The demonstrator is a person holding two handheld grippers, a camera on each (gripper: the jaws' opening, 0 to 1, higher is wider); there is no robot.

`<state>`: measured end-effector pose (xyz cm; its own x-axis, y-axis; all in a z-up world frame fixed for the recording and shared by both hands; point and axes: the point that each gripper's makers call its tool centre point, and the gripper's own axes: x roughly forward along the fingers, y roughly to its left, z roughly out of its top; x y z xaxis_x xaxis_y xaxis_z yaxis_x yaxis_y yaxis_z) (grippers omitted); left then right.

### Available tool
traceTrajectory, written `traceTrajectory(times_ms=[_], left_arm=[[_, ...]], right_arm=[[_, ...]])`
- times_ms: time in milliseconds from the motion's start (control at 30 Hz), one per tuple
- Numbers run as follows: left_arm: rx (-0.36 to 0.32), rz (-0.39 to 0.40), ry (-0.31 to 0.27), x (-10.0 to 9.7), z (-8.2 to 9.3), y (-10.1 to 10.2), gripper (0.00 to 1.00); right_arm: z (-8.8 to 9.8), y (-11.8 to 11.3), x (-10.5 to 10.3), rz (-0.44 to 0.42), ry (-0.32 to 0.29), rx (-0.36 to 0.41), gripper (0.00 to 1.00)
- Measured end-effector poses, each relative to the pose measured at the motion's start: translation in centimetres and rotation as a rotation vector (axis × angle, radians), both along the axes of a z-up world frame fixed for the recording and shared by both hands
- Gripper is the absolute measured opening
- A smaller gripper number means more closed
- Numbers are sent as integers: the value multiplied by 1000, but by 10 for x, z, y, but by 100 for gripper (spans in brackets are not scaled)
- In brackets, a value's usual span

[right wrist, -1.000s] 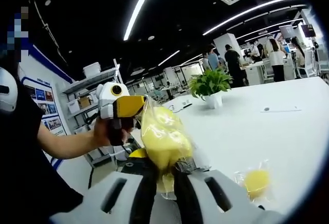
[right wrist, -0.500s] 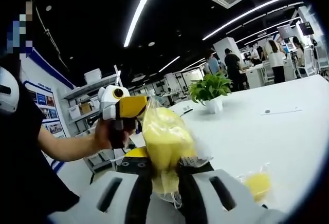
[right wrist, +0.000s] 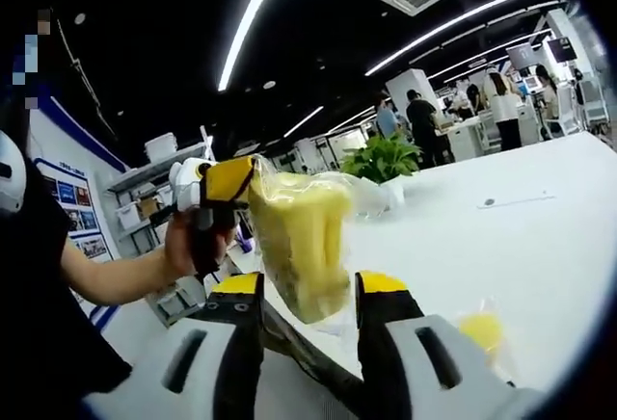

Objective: Compare the silicone blocks by pressing each to a similar depth, holding the contact briefly, and releasing to observe deformation and rebound differences across the visible hardness samples.

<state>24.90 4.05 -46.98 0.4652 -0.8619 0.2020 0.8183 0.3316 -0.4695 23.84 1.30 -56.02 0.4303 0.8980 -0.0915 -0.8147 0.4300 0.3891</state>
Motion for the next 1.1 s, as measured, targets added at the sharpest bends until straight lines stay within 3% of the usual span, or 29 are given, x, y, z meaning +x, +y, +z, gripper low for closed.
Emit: traceTrajectory(times_ms=[333, 500, 600, 633, 733, 833, 1033, 1100], left_arm=[[12, 27, 44, 3, -16, 8, 0], [17, 29, 58, 2, -24, 8, 0], [4, 34, 73, 4, -27, 9, 0], [-2, 37, 83, 5, -28, 10, 0], [-10, 45, 96, 6, -32, 12, 0], [-3, 53, 104, 7, -38, 13, 0], [-23, 77, 154, 10, -54, 19, 0], [-16, 80, 161, 10, -59, 18, 0]], right_arm=[[-30, -15, -5, -70, 34, -66, 39], [-55, -32, 2, -172, 8, -191, 39], [-63, -34, -1, -175, 21, -193, 41], [-65, -34, -4, -170, 52, -176, 41], [-74, -41, -4, -197, 39, -217, 43], [-79, -45, -6, -206, 30, -231, 52], [-90, -59, -9, -236, 34, -264, 53], [-94, -70, -3, -289, -1, -314, 55]])
